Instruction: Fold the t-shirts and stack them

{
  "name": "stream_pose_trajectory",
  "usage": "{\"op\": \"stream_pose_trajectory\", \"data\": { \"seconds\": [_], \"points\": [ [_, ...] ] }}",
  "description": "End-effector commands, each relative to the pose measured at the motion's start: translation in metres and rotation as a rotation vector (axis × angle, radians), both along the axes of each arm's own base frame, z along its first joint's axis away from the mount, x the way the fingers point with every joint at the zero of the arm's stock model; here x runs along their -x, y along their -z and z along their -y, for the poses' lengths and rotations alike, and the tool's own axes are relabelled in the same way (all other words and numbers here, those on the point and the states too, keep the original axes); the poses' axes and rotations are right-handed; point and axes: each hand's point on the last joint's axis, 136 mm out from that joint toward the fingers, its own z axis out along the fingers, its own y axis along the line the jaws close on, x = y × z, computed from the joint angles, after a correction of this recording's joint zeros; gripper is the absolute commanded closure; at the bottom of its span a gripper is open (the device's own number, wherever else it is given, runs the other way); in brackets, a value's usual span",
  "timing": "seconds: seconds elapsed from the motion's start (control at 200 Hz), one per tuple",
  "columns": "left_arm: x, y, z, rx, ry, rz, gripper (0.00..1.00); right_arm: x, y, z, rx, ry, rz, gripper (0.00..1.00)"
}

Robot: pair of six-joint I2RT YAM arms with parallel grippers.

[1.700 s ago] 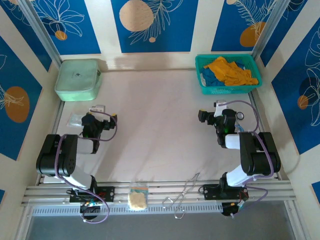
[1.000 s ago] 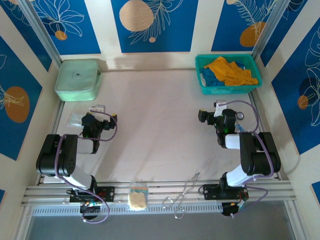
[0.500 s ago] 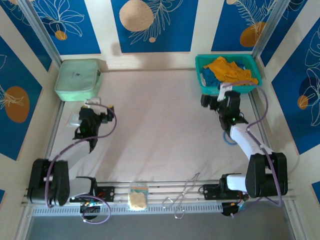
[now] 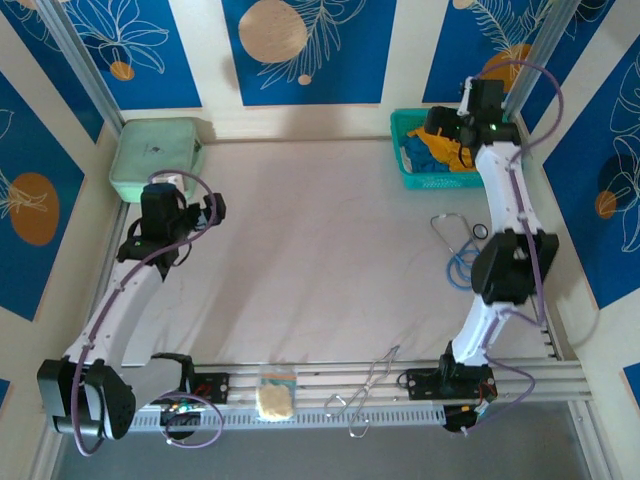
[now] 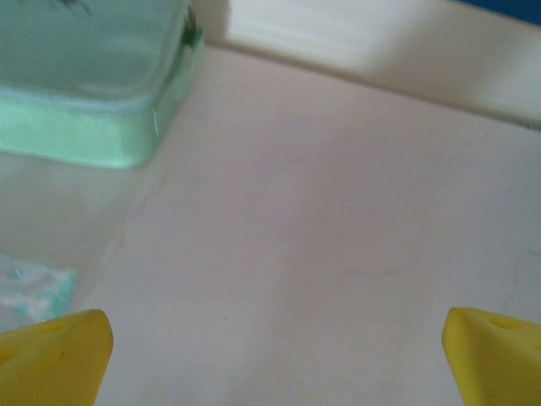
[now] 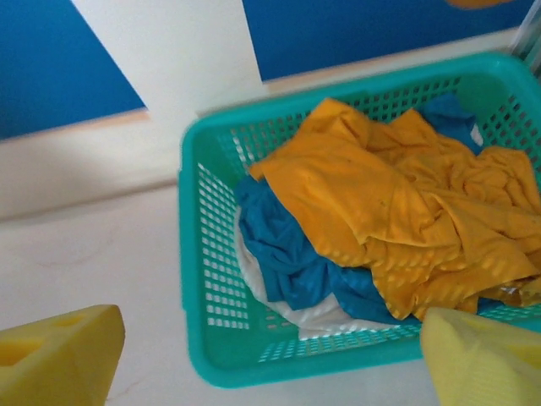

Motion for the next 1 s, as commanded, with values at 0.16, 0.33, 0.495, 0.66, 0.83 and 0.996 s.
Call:
{"op": "stream_pose_trajectory", "data": {
  "seconds": [0.16,0.33,0.495,0.66,0.83,0.996],
  "points": [
    [0.027,-0.002,0.027,0.098,0.083,-0.071,0.00,-0.043,0.088,0.031,0.058,0.028,-0.266,0.15],
    [0.028,-0.003,0.037,0.107,0.114,-0.072,0.00,-0.064,0.118,0.051,0.072,0.065,-0.279,0.15],
    [0.025,0.000,0.048,0.112,0.136,-0.073,0.00,-0.074,0.150,0.069,0.023,0.094,-0.294,0.18],
    [0.020,0.003,0.057,0.086,0.157,-0.091,0.00,-0.082,0.166,0.085,-0.010,0.120,-0.286,0.27],
    [0.013,0.005,0.062,0.055,0.158,-0.100,0.00,-0.093,0.168,0.088,-0.036,0.108,-0.243,0.50],
    [0.011,0.005,0.065,0.034,0.159,-0.098,0.00,-0.098,0.160,0.085,-0.065,0.104,-0.214,1.00]
  ]
}}
